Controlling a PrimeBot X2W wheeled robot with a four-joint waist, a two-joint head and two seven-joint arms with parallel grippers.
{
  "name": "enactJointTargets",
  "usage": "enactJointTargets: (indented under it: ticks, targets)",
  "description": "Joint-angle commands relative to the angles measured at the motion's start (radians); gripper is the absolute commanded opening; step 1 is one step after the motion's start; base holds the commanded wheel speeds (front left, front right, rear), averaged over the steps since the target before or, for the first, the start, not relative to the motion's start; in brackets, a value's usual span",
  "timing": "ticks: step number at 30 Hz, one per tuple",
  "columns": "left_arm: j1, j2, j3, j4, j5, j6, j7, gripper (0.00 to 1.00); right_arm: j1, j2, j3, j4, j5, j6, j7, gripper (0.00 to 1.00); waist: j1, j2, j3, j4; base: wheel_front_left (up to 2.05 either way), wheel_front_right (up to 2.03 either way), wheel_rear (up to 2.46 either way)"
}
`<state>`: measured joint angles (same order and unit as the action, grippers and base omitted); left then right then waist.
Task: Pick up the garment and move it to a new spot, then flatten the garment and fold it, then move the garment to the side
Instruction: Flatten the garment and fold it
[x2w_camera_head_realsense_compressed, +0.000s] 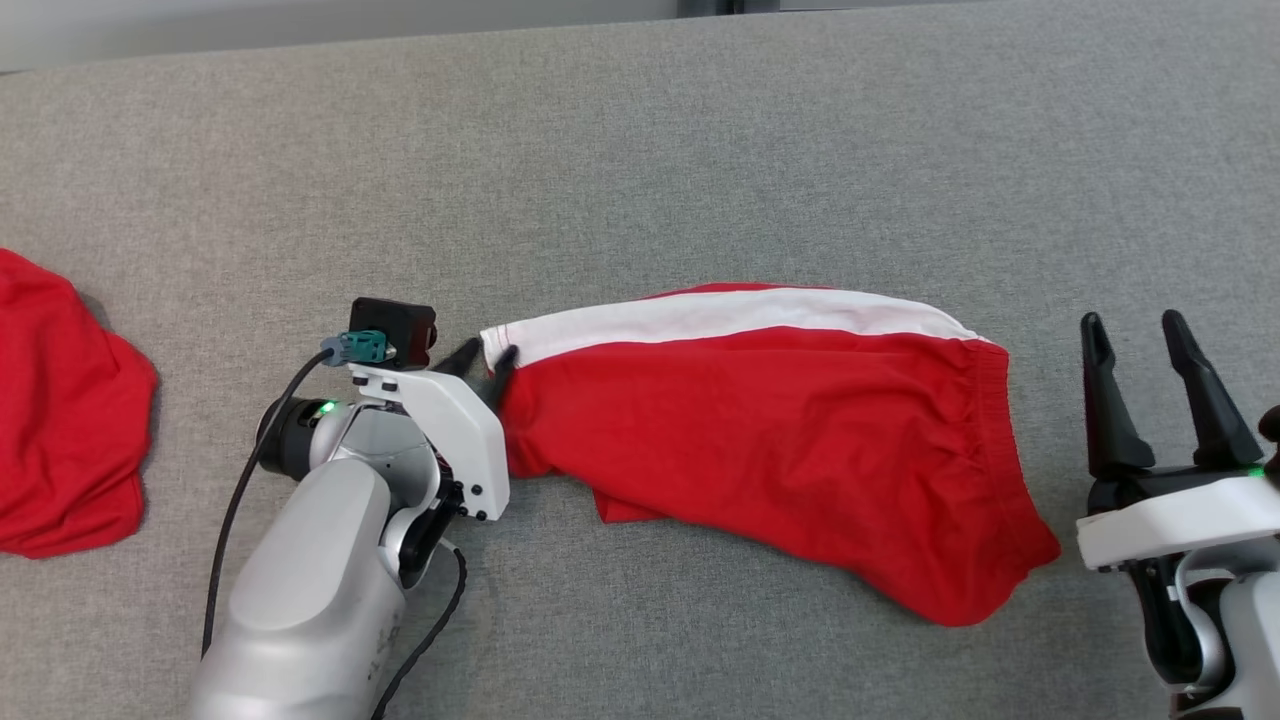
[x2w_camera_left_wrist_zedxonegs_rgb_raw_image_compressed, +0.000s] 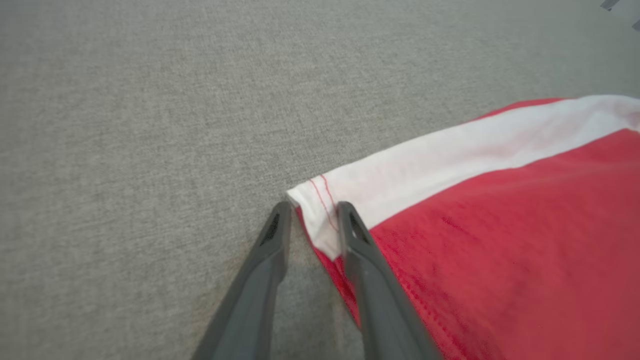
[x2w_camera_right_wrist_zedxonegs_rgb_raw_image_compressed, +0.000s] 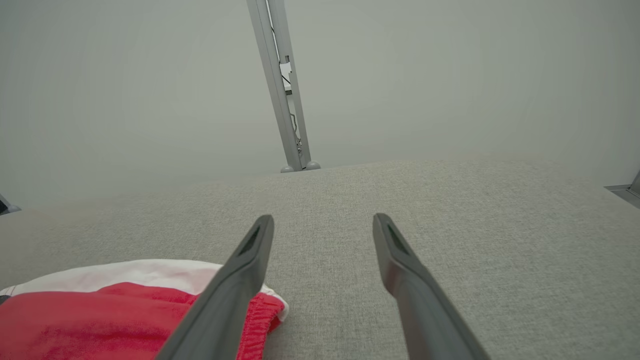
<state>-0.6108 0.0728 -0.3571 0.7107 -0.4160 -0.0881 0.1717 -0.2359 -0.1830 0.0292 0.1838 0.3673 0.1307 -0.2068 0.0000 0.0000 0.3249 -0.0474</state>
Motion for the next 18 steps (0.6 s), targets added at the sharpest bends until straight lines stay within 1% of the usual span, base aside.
enactJointTargets:
  ticks: [1,4,7,13,18]
  targets:
    - [-0.009,-0.001,-0.004,0.007,-0.003,-0.006,-0.005,0.0,-0.008,-0.01,-0.007,0.007,0.009,0.0,0.005,1.0,0.0,0.0,0.001,0.0,0.0,0.0,0.0]
    - [-0.021,0.001,-0.009,0.015,-0.001,-0.006,-0.02,0.0,-0.024,-0.029,-0.008,0.028,0.033,0.0,0.038,1.0,0.0,0.0,0.007,0.006,0.0,0.0,0.0]
    - [-0.034,0.0,-0.015,0.022,0.0,-0.007,-0.03,0.0,-0.041,-0.055,0.016,0.049,0.057,0.0,0.081,1.0,0.0,0.0,0.016,0.013,0.0,0.0,0.0]
    - [-0.045,0.0,-0.026,0.038,-0.005,-0.01,-0.049,0.0,-0.085,-0.115,0.124,0.082,0.117,0.0,0.188,1.0,0.0,0.0,0.03,0.03,0.0,0.0,0.0]
    - [-0.047,-0.002,-0.036,0.053,-0.012,-0.011,-0.066,0.0,-0.107,-0.165,0.211,0.082,0.174,0.0,0.261,1.0,0.0,0.0,0.035,0.038,0.0,0.0,0.0]
